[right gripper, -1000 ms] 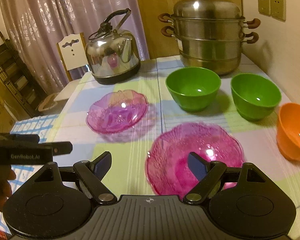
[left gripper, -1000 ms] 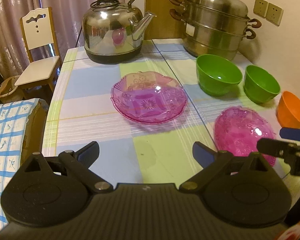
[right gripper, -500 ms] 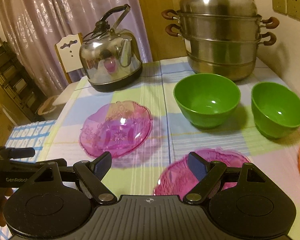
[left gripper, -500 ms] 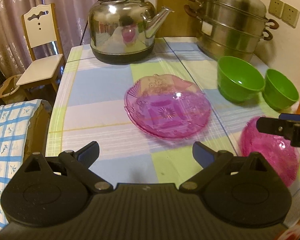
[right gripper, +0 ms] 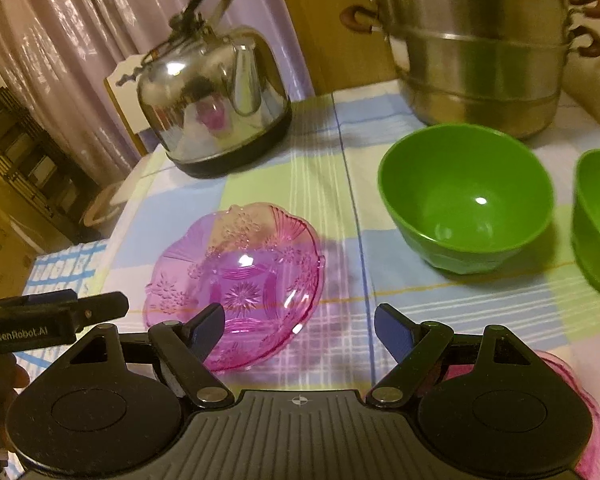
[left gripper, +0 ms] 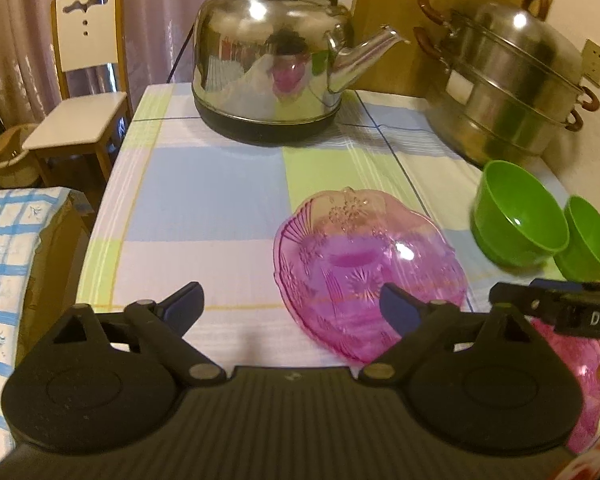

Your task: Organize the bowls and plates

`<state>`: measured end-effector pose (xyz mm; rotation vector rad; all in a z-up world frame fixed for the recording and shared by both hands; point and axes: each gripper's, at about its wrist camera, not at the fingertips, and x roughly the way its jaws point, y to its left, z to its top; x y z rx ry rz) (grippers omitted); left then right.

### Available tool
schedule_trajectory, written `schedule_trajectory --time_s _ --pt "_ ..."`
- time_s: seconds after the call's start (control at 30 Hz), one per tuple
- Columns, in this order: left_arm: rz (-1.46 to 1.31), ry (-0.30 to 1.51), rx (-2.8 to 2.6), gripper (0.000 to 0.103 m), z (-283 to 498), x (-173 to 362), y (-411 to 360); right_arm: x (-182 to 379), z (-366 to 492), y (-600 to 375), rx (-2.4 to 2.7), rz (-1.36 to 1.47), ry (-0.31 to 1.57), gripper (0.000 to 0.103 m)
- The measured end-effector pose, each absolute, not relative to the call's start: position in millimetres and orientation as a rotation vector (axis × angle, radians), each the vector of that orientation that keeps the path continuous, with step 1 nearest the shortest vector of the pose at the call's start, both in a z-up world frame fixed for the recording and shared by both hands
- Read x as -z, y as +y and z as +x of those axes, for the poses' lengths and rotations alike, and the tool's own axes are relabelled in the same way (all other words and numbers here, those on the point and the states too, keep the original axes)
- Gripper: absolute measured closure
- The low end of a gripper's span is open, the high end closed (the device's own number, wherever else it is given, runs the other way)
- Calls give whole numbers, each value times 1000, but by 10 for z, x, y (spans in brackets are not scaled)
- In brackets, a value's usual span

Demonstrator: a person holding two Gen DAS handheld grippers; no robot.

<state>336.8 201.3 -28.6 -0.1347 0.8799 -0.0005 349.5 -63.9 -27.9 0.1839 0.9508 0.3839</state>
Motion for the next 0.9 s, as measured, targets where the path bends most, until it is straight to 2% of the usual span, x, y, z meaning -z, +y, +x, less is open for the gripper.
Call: schedule_trajectory --time_s 0.1,0.2,0.33,0.5,0.73,0.9 --pt "-162 899 2 16 3509 357 2076 384 3626 -612 -374 194 976 21" --pt "-206 928 4 23 3673 444 2151 470 3726 -620 -372 232 1003 21" --pt "-253 962 4 31 3854 561 2220 572 3842 -597 -373 241 1035 32" --pt "-288 994 7 39 3981 683 2264 647 3942 -610 -370 284 1073 37" --pt "-295 1017 12 59 4052 781 2256 718 4018 -563 -368 303 1104 50" --pt "-288 1026 10 67 4086 819 2235 777 4064 -545 -355 308 1124 59"
